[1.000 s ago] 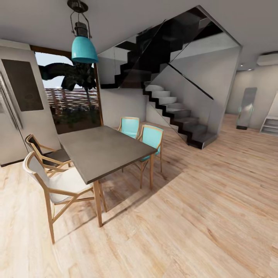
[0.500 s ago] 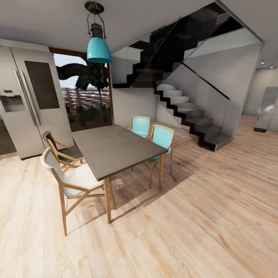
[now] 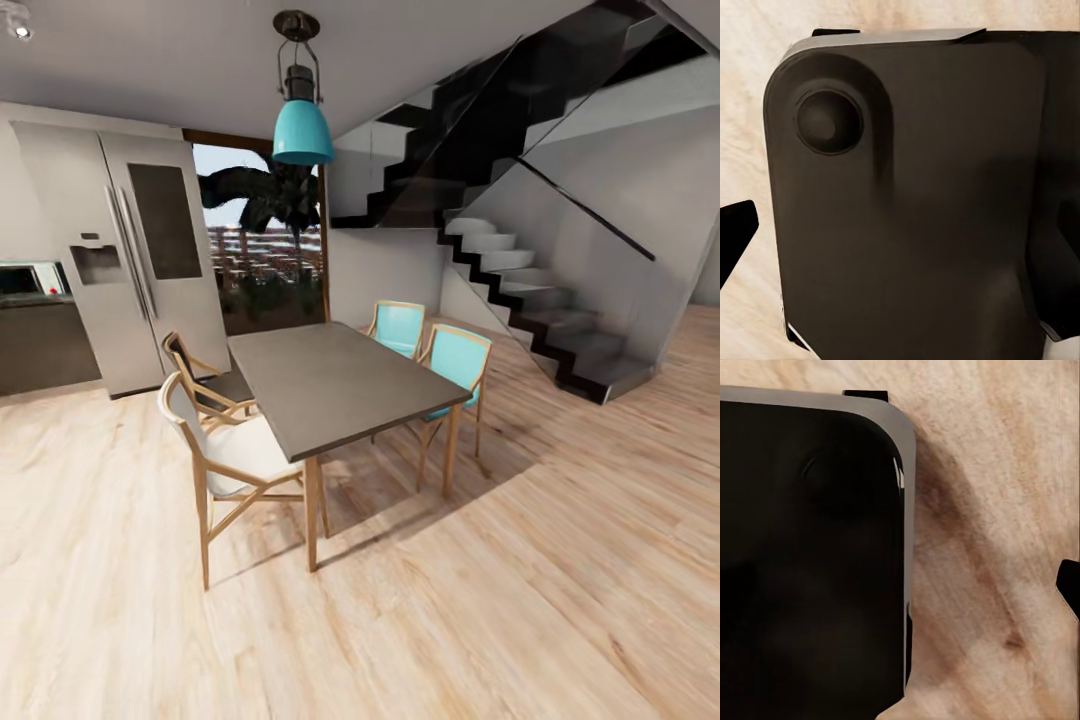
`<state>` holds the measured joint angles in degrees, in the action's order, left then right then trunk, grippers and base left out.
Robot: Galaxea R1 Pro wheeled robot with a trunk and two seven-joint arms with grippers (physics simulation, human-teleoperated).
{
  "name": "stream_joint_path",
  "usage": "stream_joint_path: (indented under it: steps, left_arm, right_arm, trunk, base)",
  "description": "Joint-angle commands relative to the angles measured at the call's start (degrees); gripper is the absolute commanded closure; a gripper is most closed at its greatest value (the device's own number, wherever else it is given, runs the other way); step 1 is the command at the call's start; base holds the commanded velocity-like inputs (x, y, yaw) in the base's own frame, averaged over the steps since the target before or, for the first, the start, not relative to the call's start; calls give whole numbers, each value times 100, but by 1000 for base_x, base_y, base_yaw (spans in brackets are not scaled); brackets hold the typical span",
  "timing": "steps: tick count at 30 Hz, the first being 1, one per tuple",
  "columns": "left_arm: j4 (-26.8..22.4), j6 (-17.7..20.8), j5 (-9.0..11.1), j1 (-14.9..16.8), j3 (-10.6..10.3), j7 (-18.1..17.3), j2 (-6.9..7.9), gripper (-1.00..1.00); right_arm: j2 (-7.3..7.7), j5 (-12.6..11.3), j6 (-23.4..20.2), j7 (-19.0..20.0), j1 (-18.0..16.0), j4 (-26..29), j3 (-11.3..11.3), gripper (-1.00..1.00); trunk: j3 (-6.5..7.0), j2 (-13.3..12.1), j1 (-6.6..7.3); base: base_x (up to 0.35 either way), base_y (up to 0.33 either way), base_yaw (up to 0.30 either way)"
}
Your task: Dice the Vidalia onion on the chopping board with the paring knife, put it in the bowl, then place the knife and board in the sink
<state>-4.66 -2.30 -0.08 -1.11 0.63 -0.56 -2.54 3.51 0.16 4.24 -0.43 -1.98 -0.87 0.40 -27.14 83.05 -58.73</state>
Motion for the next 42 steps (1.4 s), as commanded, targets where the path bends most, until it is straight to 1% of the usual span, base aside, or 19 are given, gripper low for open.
stream_joint_path:
  steps: [1,4,9,12,15,18,19,20,26,36,42]
  left_arm:
    - [-9,-7,-1,-3,4,-3,-1,-100]
    - [-9,-7,-1,-3,4,2,4,-100]
    - [-5,-7,-1,-3,1,13,95,-100]
    - [23,-6,-1,-3,-1,18,209,-100]
    - [88,1,2,-3,-2,20,385,-100]
    - [118,13,5,-3,-2,20,520,-100]
    - [168,30,7,-3,-2,20,610,-100]
    - [225,34,7,-3,-2,21,631,-100]
    - [328,16,1,-3,1,14,665,-100]
    - [334,-4,-1,-3,4,6,662,-100]
    - [334,-7,-1,-3,3,10,634,-100]
  right_arm:
    - [0,2,24,-6,-5,-9,4,-100]
    - [0,2,24,-4,-5,-9,4,-100]
    - [0,2,24,-5,-5,-9,-1,-100]
    - [0,2,28,-8,-5,-9,-3,-100]
    - [0,2,32,-9,-5,-9,-4,-100]
    - [0,2,32,-9,-5,-9,-5,-100]
    - [0,2,33,-9,-5,-9,-5,-100]
    - [0,2,29,-9,-5,-9,-5,-100]
    - [0,-5,24,-9,-5,-9,-5,-100]
    - [0,-15,32,-9,-5,-9,-10,-100]
    - [0,-24,33,-9,-5,-9,-22,-100]
  trunk:
    - [-5,3,0]
    - [-5,3,0]
    - [-5,3,0]
    - [-5,3,0]
    - [-5,3,0]
    - [-5,3,0]
    - [-5,3,0]
    - [-5,3,0]
    - [-5,3,0]
    - [-5,3,0]
    - [-5,3,0]
  base:
    - [0,0,279]
    - [0,0,279]
    - [0,0,279]
    - [0,0,279]
    - [0,0,279]
    - [0,0,279]
    - [0,0,279]
    - [0,0,279]
    - [0,0,281]
    - [0,0,281]
    - [0,0,282]
